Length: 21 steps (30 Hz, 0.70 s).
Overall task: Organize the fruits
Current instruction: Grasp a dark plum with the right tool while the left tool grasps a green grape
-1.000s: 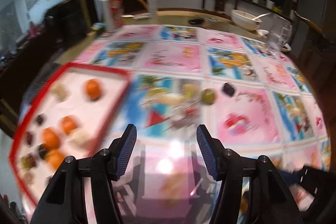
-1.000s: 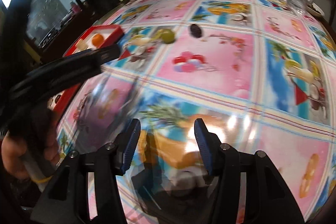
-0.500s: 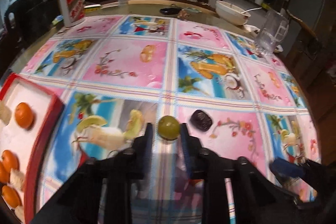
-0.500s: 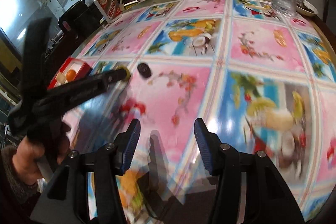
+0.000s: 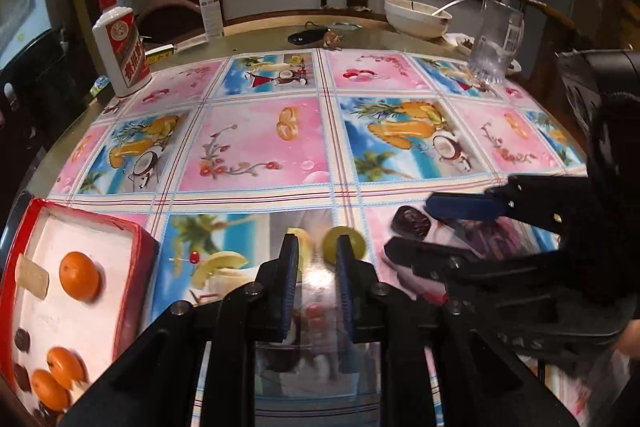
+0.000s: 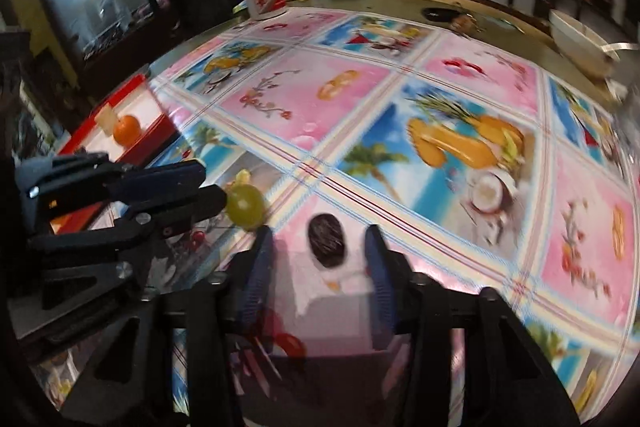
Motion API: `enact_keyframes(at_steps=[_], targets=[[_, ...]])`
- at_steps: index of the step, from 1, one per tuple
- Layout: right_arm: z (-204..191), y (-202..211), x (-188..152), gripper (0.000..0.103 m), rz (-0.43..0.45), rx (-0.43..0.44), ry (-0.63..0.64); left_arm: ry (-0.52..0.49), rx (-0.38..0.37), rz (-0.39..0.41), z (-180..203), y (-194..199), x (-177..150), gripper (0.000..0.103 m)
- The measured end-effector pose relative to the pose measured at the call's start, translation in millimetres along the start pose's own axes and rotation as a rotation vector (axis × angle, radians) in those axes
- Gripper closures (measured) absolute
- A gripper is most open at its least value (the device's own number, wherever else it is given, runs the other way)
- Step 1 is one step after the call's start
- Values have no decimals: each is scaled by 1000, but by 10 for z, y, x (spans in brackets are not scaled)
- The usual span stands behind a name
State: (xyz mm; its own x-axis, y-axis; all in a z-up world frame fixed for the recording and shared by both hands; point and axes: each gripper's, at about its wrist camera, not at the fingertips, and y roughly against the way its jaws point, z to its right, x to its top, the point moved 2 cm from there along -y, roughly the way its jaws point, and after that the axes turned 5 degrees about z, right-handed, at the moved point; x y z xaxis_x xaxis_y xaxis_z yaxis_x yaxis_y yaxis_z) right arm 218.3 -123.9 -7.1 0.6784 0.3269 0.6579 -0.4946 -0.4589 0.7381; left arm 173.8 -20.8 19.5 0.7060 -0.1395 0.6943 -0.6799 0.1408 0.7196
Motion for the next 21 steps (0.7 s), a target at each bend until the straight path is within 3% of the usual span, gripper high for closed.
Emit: enact_keyframes(at_steps=[3, 8, 12, 17, 21], targets=[[-73, -27, 4, 83, -9, -39, 74, 5, -6, -6, -40, -27, 5, 84], [71, 109, -101, 83, 1, -35, 11, -9, -70, -27, 68, -43, -10, 81], [189, 225, -203, 83, 5, -36, -29, -44, -75, -2, 205, -63, 32, 63], [276, 330, -301, 83, 9, -42, -64, -67, -78, -26, 376, -248, 127, 63], [307, 383, -345, 83, 8, -45, -78, -30, -89, -68, 399, -443, 195, 62]])
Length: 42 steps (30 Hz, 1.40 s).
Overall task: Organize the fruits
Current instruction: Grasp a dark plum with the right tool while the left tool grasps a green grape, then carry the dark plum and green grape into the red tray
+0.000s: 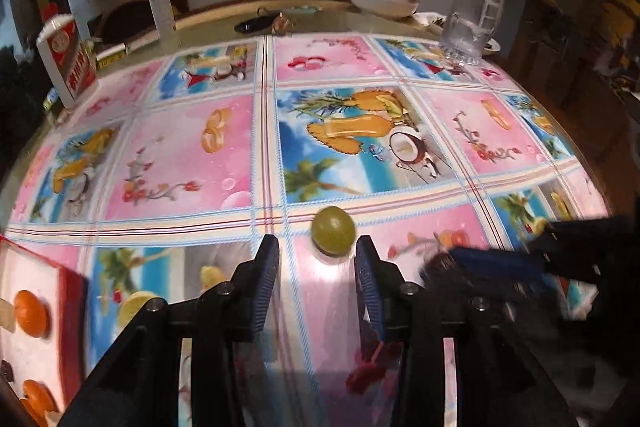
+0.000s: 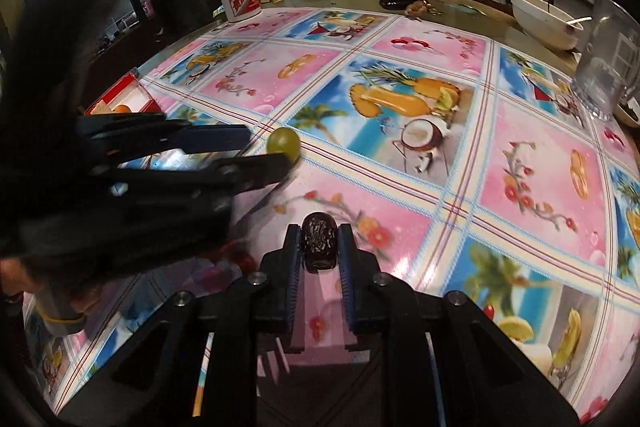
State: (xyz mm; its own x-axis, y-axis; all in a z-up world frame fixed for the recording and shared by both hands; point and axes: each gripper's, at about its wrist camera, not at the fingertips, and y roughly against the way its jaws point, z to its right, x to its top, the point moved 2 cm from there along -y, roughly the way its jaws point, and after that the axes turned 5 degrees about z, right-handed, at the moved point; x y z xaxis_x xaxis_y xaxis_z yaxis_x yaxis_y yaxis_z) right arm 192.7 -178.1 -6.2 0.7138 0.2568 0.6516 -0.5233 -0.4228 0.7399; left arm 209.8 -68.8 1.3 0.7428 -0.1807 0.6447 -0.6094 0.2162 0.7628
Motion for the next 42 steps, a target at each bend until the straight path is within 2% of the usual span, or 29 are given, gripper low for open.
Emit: enact_keyframes(at_steps=[4, 8, 10, 11, 13, 18, 22, 27, 32, 38, 42], targets=[[62, 42, -39, 83, 5, 3, -34, 27, -13, -8, 66, -109, 118, 63], [110, 91, -75, 83, 7, -7, -44, -22, 10, -6, 207, -211, 172, 64], [128, 102, -88, 83, 9, -11, -45, -11, 12, 8, 206, -226, 182, 69], [132, 109, -91, 83, 12, -12, -45, 10, -12, 13, 190, -227, 191, 80], [136, 116, -94, 83, 16, -16, -46, 51, -28, 9, 165, -231, 210, 80], [113, 212, -123, 83, 39, -24, -57, 79, -35, 13, 123, -136, 138, 80], [31, 332, -181, 83, 44, -29, -61, 95, -35, 15, 82, 78, -36, 80], [-178, 453, -299, 83, 33, -33, -37, 79, 9, 22, 98, 456, -449, 80], [-434, 507, -375, 83, 23, -17, -49, 151, -5, 17, -15, 801, -867, 79], [-950, 404, -234, 83, 20, 45, -41, 234, -1, 68, -387, 1296, -1101, 79], [-1442, 254, -22, 83, 25, 95, 1, 278, 59, 110, -876, 1601, -1135, 79]])
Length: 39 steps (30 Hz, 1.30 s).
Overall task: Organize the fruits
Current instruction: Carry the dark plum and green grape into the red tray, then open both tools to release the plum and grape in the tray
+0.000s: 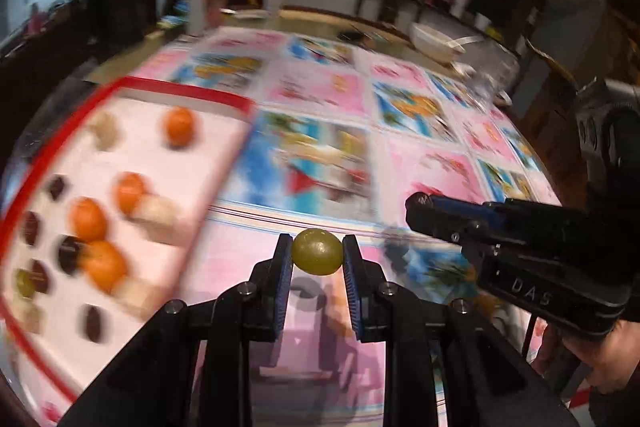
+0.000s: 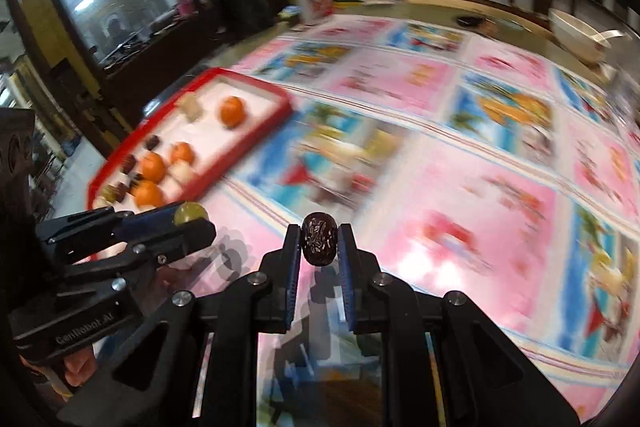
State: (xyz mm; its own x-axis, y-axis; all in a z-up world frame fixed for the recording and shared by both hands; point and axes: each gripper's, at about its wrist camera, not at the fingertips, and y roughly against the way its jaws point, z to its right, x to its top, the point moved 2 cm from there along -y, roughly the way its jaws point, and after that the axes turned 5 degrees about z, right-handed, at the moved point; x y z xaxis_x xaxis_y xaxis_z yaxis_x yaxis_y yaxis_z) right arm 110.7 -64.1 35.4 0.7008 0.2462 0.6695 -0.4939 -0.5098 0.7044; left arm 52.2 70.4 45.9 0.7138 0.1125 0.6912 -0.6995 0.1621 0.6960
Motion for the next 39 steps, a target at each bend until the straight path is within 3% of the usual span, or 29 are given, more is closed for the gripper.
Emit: enact_keyframes(at_steps=[6, 11, 15, 23, 35, 37, 39], targets=[[-732, -369, 409, 83, 15, 67, 67, 65, 133, 32, -851, 176, 248, 79], [-1170, -759, 664, 83, 10, 95, 103, 80, 228, 18, -1401, 77, 411, 79], [-1317, -1056, 723, 83, -19, 82, 122, 94, 240, -7, -1662, -83, 473, 79], [-1194, -1364, 748, 83, -86, 30, 73, 110, 213, -65, -1859, -365, 490, 79], [-1141, -1477, 670, 83, -140, -23, 71, 96, 189, -104, -1784, -522, 487, 78], [-1123, -1466, 660, 78, -144, -29, 64, 95, 192, -110, -1775, -537, 464, 78], [-1109, -1445, 659, 60, -143, -50, 64, 89, 200, -108, -1763, -529, 453, 77]])
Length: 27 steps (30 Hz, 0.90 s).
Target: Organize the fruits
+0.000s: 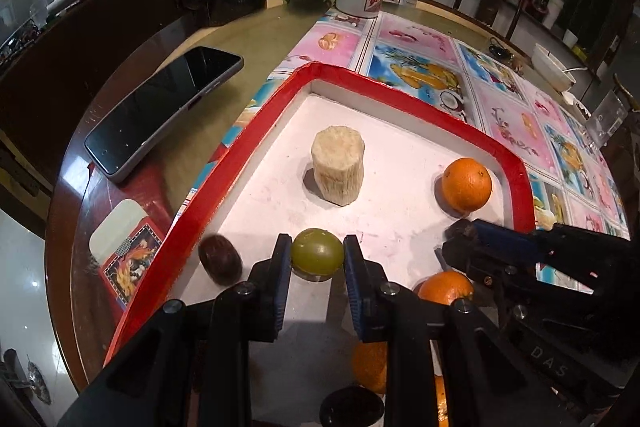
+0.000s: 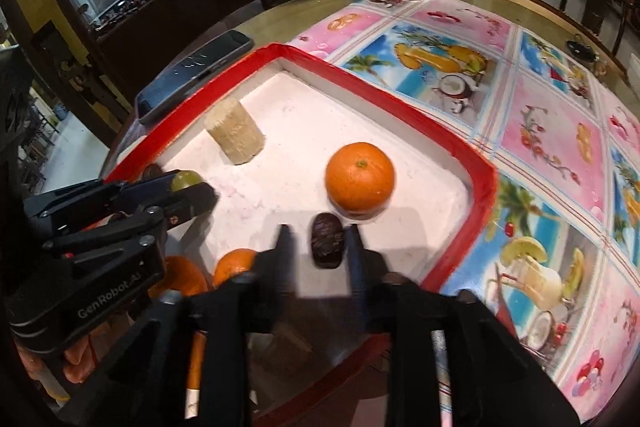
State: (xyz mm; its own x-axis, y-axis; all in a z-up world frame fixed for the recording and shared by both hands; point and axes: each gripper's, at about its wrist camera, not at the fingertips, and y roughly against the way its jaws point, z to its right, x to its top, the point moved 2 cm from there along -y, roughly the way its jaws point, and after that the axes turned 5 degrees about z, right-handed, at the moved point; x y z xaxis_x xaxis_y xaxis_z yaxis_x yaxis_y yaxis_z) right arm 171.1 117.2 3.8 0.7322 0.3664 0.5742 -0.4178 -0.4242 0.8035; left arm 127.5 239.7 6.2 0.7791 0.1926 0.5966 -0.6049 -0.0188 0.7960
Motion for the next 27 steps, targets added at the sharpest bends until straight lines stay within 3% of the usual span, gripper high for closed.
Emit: enact_keyframes(at_steps=[1, 5, 12, 17, 23, 27], targets=[[2, 28, -1, 57, 8, -8, 1, -5, 10, -2, 3, 6, -4, 75], [-20, 150, -1, 55, 28, -16, 8, -7, 54, 10, -5, 75, -39, 49], [-126, 523, -149, 38, 81, -26, 14, 25, 53, 62, 0, 371, -122, 28], [-218, 862, -420, 26, 115, -17, 2, 28, 42, 111, 64, 692, -300, 26], [-380, 1154, -878, 21, 88, 40, -11, 42, 80, 154, 139, 1102, -647, 26], [-507, 1300, -1198, 19, 54, 23, 14, 85, 105, 151, 149, 1339, -977, 23]])
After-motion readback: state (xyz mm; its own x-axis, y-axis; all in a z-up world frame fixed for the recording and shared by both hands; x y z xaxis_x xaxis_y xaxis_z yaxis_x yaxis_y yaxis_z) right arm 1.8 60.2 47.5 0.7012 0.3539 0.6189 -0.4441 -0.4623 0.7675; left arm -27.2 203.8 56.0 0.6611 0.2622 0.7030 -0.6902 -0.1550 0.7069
